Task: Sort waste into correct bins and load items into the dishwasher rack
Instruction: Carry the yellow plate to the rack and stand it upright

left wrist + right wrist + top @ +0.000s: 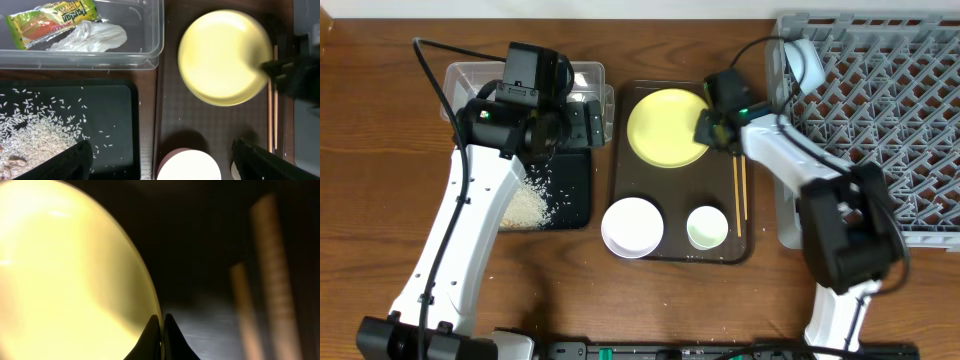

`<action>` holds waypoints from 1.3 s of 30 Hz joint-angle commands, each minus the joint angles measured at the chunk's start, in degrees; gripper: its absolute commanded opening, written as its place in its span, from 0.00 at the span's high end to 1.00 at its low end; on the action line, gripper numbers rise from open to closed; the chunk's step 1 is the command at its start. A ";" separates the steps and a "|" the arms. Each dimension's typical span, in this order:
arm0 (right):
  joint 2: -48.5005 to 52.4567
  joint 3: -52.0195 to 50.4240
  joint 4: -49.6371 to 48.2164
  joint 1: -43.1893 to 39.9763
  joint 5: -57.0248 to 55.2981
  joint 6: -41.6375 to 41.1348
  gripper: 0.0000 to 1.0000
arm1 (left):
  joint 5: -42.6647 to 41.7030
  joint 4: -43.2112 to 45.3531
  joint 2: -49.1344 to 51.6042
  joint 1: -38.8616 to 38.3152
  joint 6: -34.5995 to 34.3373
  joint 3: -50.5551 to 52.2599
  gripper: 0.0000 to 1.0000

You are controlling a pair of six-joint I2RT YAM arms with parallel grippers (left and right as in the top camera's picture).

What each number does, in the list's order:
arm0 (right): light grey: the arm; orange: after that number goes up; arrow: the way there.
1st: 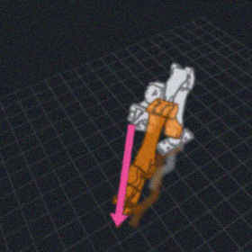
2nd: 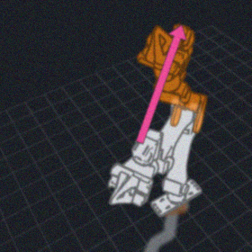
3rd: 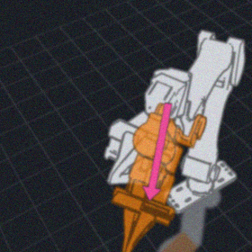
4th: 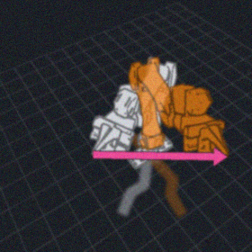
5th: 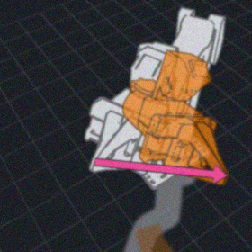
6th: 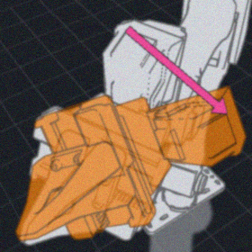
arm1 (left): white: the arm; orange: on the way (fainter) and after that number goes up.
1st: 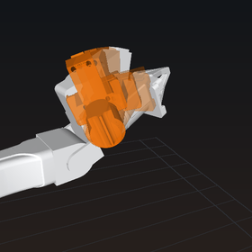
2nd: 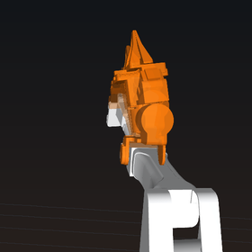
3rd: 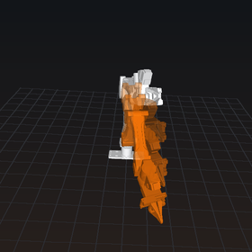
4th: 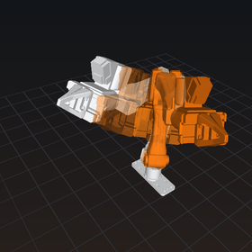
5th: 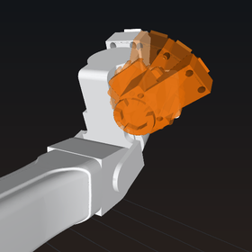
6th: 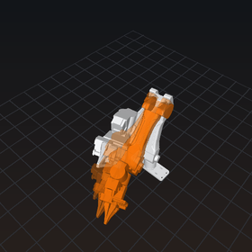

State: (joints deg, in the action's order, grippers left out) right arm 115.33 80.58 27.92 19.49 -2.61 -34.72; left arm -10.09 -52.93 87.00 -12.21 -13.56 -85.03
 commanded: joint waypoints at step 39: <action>-4.79 1.11 -31.36 -25.20 -38.21 56.57 0.99 | 0.70 -0.20 0.13 0.09 -0.07 -0.44 0.09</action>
State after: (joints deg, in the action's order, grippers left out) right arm 109.38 81.56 -2.76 -7.03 -39.44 23.22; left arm -10.07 -52.93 87.00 -12.21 -13.54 -85.03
